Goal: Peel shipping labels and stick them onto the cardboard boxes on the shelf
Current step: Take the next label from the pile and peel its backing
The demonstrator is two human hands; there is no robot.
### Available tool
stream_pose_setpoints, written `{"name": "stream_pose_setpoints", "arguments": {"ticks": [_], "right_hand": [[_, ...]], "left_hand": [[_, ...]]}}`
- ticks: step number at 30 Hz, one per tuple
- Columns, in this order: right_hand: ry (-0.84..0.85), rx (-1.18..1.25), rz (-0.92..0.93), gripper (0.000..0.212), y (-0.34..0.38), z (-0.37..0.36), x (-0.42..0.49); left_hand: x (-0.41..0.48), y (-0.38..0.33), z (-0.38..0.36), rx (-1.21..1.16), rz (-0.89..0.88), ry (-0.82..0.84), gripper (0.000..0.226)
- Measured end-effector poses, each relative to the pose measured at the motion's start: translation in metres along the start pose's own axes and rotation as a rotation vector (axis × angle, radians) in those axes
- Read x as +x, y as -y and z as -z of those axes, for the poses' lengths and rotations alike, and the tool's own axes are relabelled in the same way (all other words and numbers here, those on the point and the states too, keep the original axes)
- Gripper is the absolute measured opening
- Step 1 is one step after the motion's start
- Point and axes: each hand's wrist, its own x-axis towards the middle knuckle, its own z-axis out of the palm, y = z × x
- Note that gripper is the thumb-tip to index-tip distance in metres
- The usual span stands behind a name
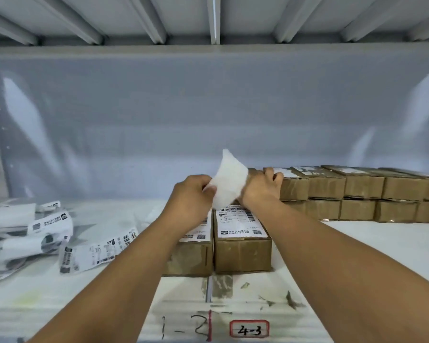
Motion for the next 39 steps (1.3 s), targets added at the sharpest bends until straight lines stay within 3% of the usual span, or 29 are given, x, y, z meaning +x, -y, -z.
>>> {"name": "stream_pose_setpoints", "arguments": {"ticks": [3, 7, 10, 16, 18, 21, 24, 26, 28, 35, 39], "right_hand": [[0.012, -0.117, 0.051, 0.046, -0.003, -0.003, 0.003], [0.001, -0.016, 0.086, 0.05, -0.001, 0.0, 0.004], [-0.058, 0.052, 0.091, 0.048, 0.004, -0.001, 0.004], [-0.273, 0.458, 0.04, 0.046, 0.004, 0.007, -0.004], [-0.315, 0.665, 0.025, 0.047, 0.001, 0.015, -0.01], [-0.42, 0.85, -0.027, 0.048, -0.009, 0.03, -0.024], [-0.506, 0.834, -0.005, 0.05, -0.026, 0.042, -0.047], [-0.534, 0.78, 0.01, 0.051, -0.039, 0.045, -0.065], [-0.537, 0.712, 0.003, 0.053, -0.054, 0.047, -0.085], [-0.492, 0.562, -0.052, 0.053, -0.094, 0.045, -0.143], [-0.323, 0.494, -0.022, 0.055, -0.111, 0.045, -0.158]], "left_hand": [[-0.001, 0.01, -0.012, -0.017, 0.068, 0.122, 0.027], [0.003, 0.015, -0.011, -0.46, 0.27, 0.118, 0.019], [0.006, 0.017, -0.01, -0.611, 0.343, 0.101, 0.015], [0.006, 0.017, -0.007, -0.796, 0.416, -0.001, 0.013], [0.004, 0.013, -0.005, -0.822, 0.36, -0.074, 0.014], [-0.008, 0.004, -0.003, -0.613, 0.099, -0.25, 0.018], [-0.026, -0.008, -0.006, -0.22, -0.111, -0.419, 0.02], [-0.035, -0.018, -0.008, -0.016, -0.266, -0.45, 0.019], [-0.039, -0.029, -0.012, 0.129, -0.375, -0.382, 0.017], [-0.063, -0.053, -0.029, -0.007, -0.223, -0.403, 0.02], [-0.082, -0.065, -0.042, -0.001, -0.197, -0.364, 0.023]]}}
